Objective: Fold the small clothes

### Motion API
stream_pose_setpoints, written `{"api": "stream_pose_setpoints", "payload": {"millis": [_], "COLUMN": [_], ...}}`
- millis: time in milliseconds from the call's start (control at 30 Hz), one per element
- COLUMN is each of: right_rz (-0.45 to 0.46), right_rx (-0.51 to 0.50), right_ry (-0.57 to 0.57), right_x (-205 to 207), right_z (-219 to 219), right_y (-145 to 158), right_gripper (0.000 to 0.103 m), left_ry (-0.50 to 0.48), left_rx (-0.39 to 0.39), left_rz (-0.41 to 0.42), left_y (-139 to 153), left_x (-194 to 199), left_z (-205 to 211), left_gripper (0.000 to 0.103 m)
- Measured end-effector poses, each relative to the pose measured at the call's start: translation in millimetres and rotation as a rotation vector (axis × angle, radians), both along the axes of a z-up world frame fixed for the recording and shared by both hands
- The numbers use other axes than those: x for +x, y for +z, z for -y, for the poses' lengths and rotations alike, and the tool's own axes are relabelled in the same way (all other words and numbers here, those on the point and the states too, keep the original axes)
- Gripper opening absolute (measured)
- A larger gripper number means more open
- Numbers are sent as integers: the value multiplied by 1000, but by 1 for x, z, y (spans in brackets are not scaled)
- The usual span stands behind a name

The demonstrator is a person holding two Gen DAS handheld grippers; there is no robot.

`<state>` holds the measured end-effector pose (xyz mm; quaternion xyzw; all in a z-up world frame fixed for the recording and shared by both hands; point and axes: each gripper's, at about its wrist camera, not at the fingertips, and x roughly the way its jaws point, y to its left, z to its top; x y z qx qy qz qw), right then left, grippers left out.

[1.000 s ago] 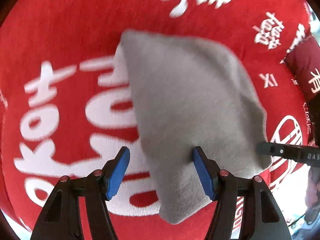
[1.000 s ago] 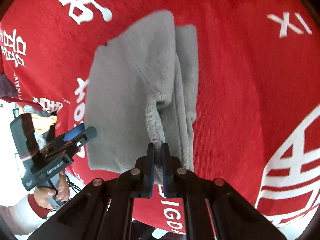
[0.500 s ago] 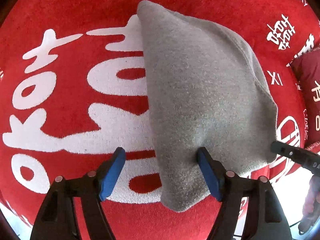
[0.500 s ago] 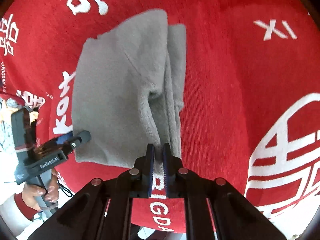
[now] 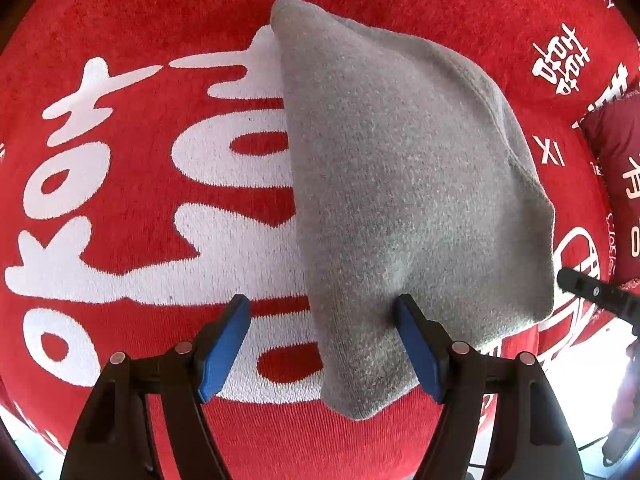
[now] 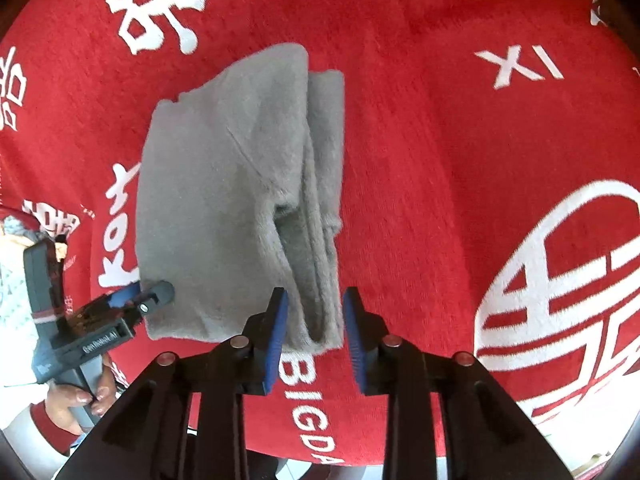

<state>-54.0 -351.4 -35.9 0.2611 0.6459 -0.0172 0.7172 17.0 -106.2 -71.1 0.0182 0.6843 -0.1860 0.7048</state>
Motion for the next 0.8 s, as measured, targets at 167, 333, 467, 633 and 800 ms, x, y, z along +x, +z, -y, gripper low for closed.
{"api": "stream_pose_setpoints", "payload": {"millis": [167, 333, 467, 633, 800], "right_rz": [20, 16, 8, 4, -17], "right_rx": [28, 87, 120, 119, 108], "right_ry": [25, -27, -98, -101, -79], "right_x": [22, 40, 39, 30, 26], "right_z": [-7, -4, 6, 6, 5], "right_y": [-5, -23, -36, -36, -30], "right_gripper": [32, 24, 11, 9, 12], "left_ry": [-11, -12, 5, 34, 60], "left_rx": [7, -4, -29, -56, -60], "left_rz": [7, 5, -27, -38, -32], "left_y": [-1, -2, -6, 0, 8], "left_x": [0, 2, 6, 11, 21], "left_z": [6, 10, 7, 4, 1], "left_gripper": [75, 75, 75, 75, 75]}}
